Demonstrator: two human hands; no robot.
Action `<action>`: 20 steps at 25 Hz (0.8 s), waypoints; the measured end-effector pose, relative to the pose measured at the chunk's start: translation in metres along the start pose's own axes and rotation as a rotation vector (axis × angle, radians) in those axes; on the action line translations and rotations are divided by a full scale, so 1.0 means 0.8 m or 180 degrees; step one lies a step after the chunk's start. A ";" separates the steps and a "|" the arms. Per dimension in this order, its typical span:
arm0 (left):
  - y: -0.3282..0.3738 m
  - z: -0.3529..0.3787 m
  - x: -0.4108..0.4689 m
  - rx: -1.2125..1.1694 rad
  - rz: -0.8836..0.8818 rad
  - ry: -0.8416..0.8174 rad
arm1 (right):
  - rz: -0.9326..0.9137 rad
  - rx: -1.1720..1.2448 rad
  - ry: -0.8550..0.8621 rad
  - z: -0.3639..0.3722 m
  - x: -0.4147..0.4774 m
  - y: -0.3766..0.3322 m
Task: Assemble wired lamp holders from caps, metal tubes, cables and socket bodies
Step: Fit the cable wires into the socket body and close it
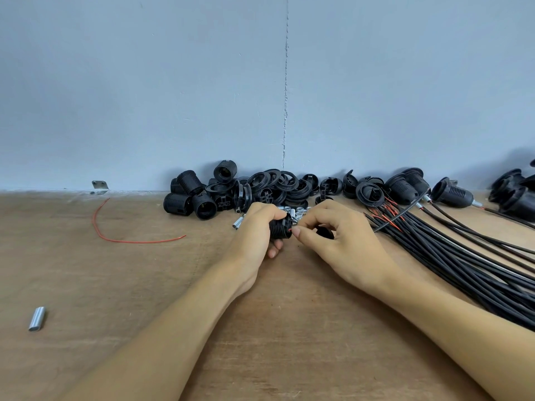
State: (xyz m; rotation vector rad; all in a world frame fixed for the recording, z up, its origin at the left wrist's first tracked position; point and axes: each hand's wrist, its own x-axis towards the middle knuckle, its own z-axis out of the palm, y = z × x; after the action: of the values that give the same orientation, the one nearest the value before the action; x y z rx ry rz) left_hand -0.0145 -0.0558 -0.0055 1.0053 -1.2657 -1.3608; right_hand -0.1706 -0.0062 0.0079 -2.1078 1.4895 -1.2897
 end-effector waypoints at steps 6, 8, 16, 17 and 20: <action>-0.001 0.004 -0.001 0.0026 0.0059 0.0173 | -0.0385 -0.0499 0.0192 0.003 -0.001 0.006; -0.002 0.006 -0.002 0.0098 0.0037 0.0270 | -0.0684 -0.1010 0.0199 0.003 -0.002 0.007; 0.001 0.008 -0.006 0.0326 -0.0036 0.0323 | -0.0911 -0.1454 -0.0102 0.000 -0.002 0.004; 0.002 0.009 -0.007 0.0350 -0.0030 0.0335 | -0.0913 -0.1471 -0.0124 0.000 -0.002 0.004; 0.002 0.012 -0.011 0.0482 0.0065 0.0370 | -0.0918 -0.1491 -0.0177 0.000 -0.003 0.005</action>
State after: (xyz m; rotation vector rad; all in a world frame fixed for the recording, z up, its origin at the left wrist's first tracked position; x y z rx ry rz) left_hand -0.0223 -0.0456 -0.0035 1.1558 -1.3025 -1.1871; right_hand -0.1730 -0.0056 0.0039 -2.7139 1.6333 -1.0246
